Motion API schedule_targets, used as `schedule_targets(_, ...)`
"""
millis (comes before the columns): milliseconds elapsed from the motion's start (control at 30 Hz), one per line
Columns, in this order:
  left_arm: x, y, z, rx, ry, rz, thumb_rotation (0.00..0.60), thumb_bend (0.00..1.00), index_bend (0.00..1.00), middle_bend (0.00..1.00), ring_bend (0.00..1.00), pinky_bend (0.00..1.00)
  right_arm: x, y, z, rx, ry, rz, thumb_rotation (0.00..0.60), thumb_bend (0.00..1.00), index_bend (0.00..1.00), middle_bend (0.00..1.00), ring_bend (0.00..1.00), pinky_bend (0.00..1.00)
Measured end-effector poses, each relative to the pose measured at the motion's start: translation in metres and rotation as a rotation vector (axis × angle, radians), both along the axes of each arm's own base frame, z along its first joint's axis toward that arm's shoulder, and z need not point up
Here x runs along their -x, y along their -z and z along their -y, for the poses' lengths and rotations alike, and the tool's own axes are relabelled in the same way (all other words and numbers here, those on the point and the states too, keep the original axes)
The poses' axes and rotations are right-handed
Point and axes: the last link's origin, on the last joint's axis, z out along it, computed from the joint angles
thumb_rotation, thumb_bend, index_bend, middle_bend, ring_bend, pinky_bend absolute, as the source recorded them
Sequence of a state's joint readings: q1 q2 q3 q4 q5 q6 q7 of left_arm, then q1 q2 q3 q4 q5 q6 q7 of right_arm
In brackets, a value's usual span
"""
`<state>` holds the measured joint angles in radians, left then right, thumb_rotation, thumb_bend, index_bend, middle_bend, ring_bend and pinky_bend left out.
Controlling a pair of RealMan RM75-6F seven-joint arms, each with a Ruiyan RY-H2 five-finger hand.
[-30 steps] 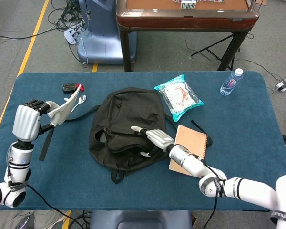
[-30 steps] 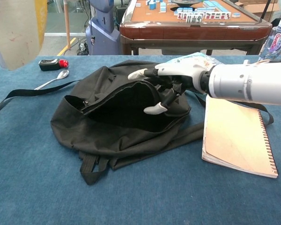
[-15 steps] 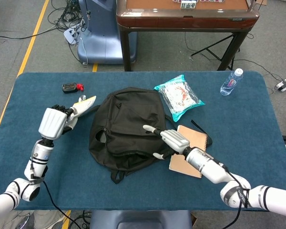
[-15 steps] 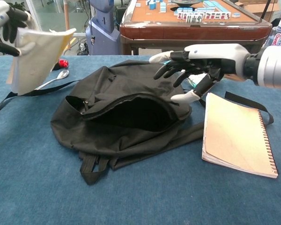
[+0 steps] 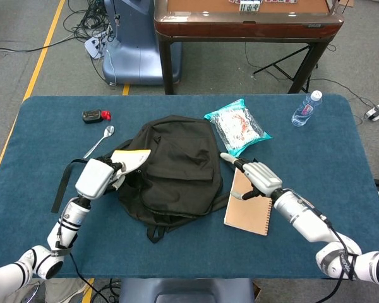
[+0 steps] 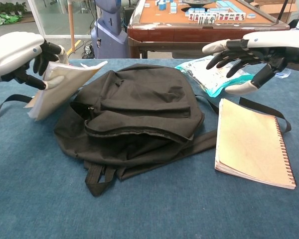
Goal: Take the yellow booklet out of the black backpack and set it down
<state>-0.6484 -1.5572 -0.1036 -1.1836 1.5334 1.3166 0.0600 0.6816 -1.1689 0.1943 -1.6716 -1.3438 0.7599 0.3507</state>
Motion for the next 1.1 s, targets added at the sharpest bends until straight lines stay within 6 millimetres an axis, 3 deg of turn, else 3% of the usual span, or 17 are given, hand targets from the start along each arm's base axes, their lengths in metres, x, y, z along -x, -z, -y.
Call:
schedule_targets(67,-0.004,0.004,0.004,0.026,-0.014,0.006,0.600,0.22,0.42,0.58,0.54,0.58,0.004,-0.003,0.001,0.022,0.003,-0.012,0.600,0.27,0.02,0.16,0.09,0.17)
schedule_targets(133,-0.008,0.007,0.009,0.056,-0.037,0.017,0.578,0.15,0.32,0.50,0.48,0.53,0.010,-0.008,0.002,0.048,0.010,-0.026,0.600,0.27,0.02,0.16,0.09,0.17)
schedule_targets(333,-0.011,0.001,0.017,0.094,-0.117,0.029,0.427,0.14,0.23,0.41,0.40,0.46,0.027,-0.020,0.001,0.124,0.035,-0.062,0.600,0.27,0.02,0.17,0.09,0.17)
schedule_targets(400,-0.005,-0.008,0.018,0.083,-0.149,0.033,0.416,0.14,0.22,0.41,0.40,0.45,0.032,-0.025,0.000,0.152,0.045,-0.071,0.600,0.27,0.02,0.18,0.09,0.17)
schedule_targets(500,0.006,-0.021,0.019,0.058,-0.196,0.058,0.426,0.14,0.22,0.41,0.40,0.44,0.041,-0.032,-0.004,0.196,0.060,-0.084,0.600,0.31,0.02,0.20,0.09,0.17)
schedule_targets(700,0.038,-0.056,0.026,-0.029,-0.305,0.076,0.598,0.14,0.26,0.40,0.40,0.42,0.061,-0.046,-0.020,0.283,0.093,-0.113,0.600,0.36,0.07,0.25,0.13,0.17)
schedule_targets(900,0.070,-0.087,0.041,-0.121,-0.407,0.039,0.600,0.14,0.29,0.40,0.40,0.42,0.082,-0.058,-0.041,0.376,0.084,-0.192,0.600,0.37,0.14,0.28,0.16,0.17)
schedule_targets(1100,0.092,-0.104,0.067,-0.177,-0.472,0.000,0.600,0.14,0.30,0.40,0.40,0.42,0.103,-0.070,-0.073,0.456,0.107,-0.235,0.600,0.38,0.18,0.30,0.19,0.20)
